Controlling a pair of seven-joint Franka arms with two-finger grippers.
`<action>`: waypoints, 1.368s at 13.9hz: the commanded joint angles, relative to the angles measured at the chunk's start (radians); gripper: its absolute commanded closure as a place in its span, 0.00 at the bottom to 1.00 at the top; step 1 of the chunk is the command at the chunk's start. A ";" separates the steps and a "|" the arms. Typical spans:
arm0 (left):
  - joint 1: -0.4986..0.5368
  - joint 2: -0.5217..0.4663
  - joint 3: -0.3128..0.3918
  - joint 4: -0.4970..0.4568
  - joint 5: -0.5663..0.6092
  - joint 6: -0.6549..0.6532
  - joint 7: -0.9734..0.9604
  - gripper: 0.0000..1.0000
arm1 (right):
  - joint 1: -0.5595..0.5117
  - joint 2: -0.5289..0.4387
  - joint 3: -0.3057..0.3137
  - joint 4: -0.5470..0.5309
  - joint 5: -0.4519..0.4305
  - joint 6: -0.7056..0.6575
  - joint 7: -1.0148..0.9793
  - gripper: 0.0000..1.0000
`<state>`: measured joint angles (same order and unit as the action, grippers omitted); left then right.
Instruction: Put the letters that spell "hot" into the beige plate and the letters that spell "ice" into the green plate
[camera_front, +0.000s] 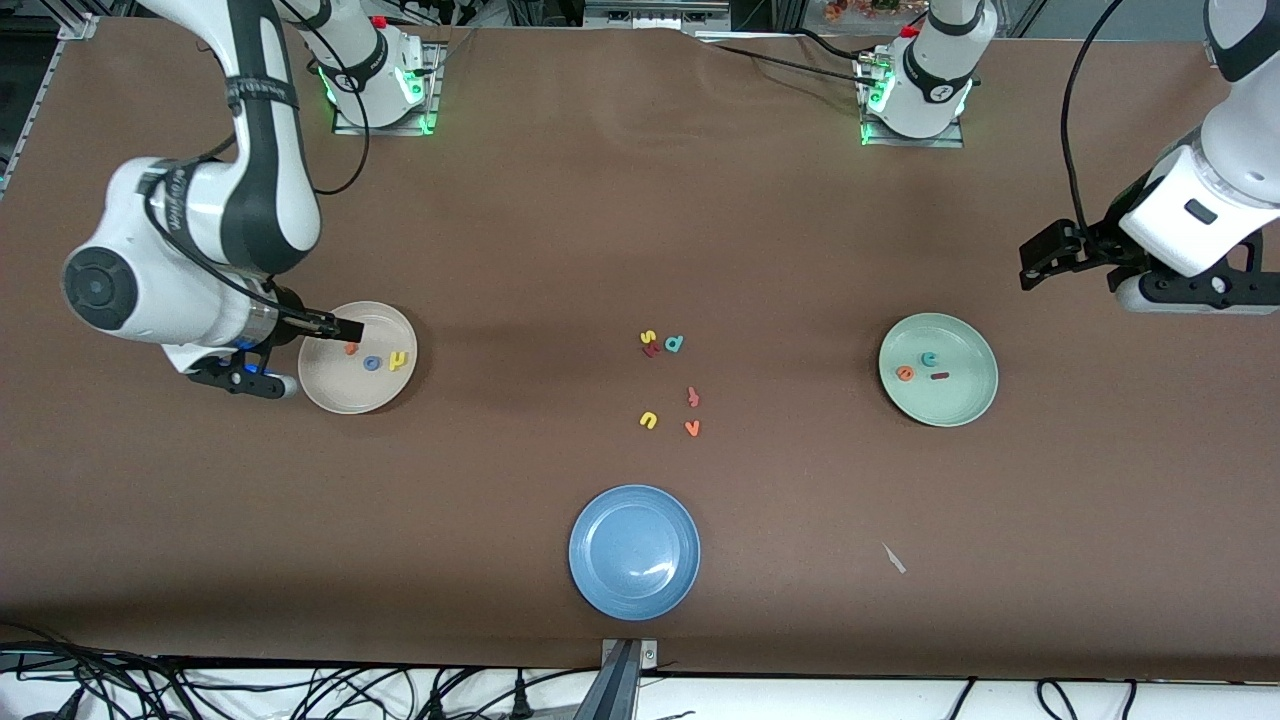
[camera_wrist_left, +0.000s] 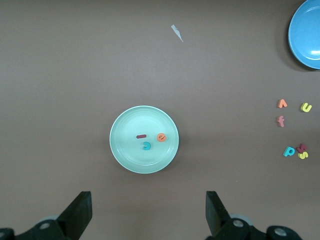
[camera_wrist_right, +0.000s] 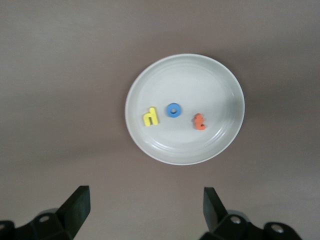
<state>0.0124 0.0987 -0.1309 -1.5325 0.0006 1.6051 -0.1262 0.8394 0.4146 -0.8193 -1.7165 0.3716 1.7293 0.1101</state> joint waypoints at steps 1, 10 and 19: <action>-0.006 0.024 0.004 0.031 0.016 -0.010 -0.012 0.00 | -0.013 0.023 0.006 0.084 -0.007 -0.065 0.006 0.00; -0.009 0.027 0.002 0.032 0.019 -0.011 -0.012 0.00 | -0.635 -0.328 0.646 0.011 -0.348 -0.054 -0.018 0.00; -0.012 0.027 0.002 0.031 0.018 -0.011 -0.012 0.00 | -0.724 -0.484 0.690 -0.029 -0.327 -0.116 -0.026 0.00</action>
<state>0.0102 0.1142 -0.1311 -1.5281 0.0007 1.6053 -0.1307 0.1269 -0.0721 -0.1481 -1.7364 0.0273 1.6193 0.0932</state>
